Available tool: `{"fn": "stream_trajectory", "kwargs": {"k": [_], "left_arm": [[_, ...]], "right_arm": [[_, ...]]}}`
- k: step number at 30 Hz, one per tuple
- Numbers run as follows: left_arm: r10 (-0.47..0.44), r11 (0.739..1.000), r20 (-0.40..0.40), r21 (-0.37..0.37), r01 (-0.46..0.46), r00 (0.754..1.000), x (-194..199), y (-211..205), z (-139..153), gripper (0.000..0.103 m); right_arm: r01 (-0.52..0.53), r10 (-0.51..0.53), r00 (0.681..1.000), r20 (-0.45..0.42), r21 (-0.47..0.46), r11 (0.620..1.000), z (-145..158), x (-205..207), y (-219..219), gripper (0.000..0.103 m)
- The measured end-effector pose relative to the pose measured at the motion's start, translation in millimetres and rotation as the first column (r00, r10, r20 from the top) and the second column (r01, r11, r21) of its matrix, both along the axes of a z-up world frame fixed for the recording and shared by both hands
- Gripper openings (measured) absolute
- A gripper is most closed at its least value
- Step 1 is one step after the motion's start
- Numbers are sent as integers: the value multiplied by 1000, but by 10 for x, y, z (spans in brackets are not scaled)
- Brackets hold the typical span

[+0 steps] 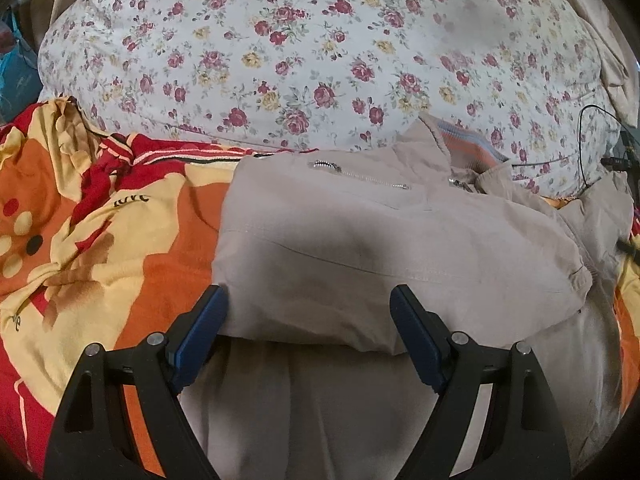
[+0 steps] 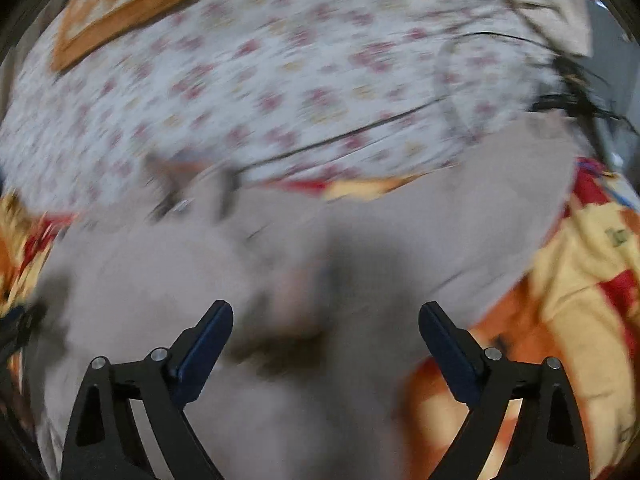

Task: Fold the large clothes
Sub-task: 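Reach the right gripper to the other sleeve cuff and close on it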

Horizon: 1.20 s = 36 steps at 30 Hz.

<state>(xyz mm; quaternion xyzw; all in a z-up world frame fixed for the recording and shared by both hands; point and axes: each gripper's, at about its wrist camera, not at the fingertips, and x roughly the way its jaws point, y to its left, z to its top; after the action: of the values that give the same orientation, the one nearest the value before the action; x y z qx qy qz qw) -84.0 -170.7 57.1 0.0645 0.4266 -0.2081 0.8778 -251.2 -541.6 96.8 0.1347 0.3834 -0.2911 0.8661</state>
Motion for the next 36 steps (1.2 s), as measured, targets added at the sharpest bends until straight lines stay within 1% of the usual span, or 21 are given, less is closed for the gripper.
{"fn": "stream_trajectory", "kwargs": {"k": [3,5,6,8,9,10,11,12,13,14,16,18,22,24,25,26,27,29,32,33,36], "left_arm": [[3,1000,-10,0,-3,1000,13,5,-5,84],[7,1000,-12,-4,-7,1000,21,9,-8,84],[9,1000,-13,-5,-9,1000,26,9,-12,84],[13,1000,-20,0,-13,1000,45,4,-35,84],[14,1000,-24,2,-14,1000,55,2,-53,84],[16,1000,-26,5,-16,1000,61,1,-69,84],[18,1000,-29,10,-18,999,70,-4,-91,84],[18,1000,-33,17,-18,999,76,-12,-112,84],[18,1000,-35,24,-17,999,82,-22,-132,84],[18,999,-37,31,-17,999,84,-32,-150,84],[13,999,-34,42,-12,999,82,-56,-172,84],[8,999,-27,53,-7,1000,76,-76,-186,84],[2,998,-26,67,-1,1000,86,-105,-221,84],[2,998,-26,66,0,1000,93,-106,-226,84],[2,998,-26,67,-1,1000,97,-107,-229,84],[3,998,-27,67,-1,1000,102,-108,-231,84],[5,998,-28,68,-3,1000,106,-112,-229,84],[6,998,-28,63,-4,1000,105,-107,-216,84],[13,999,-30,38,-12,999,106,-62,-158,84],[18,1000,-34,24,-18,999,109,-37,-130,84],[46,999,-30,-26,-47,998,116,75,-4,84]], "right_arm": [[144,-142,988,56,-19,989,176,-176,-656,94],[223,-220,972,83,-23,975,229,-288,-1015,88],[268,-265,960,93,-19,963,242,-357,-1219,87],[355,-356,927,113,35,934,248,-505,-1638,84],[379,-384,914,129,66,923,240,-563,-1779,83],[404,-415,897,155,100,909,239,-632,-1935,78],[421,-437,882,175,123,899,247,-681,-2070,71],[428,-447,874,190,137,894,264,-706,-2182,68],[427,-449,871,200,143,893,280,-724,-2253,64],[423,-446,869,216,145,894,310,-725,-2329,63],[410,-429,871,240,128,903,373,-669,-2428,64],[399,-411,881,233,98,912,407,-581,-2527,65],[387,-389,907,162,47,921,355,-299,-2731,66],[408,-409,909,82,19,913,250,-154,-2816,65],[417,-417,908,53,9,909,209,-113,-2839,58],[427,-427,904,26,2,904,168,-84,-2858,24],[432,-432,902,16,15,902,152,-85,-2862,10],[423,-423,904,62,24,906,223,-169,-2781,7],[364,-363,922,133,13,931,454,-293,-2548,6],[324,-322,933,161,12,946,575,-347,-2398,6],[205,-196,959,203,-23,979,876,-357,-1967,5]]}}
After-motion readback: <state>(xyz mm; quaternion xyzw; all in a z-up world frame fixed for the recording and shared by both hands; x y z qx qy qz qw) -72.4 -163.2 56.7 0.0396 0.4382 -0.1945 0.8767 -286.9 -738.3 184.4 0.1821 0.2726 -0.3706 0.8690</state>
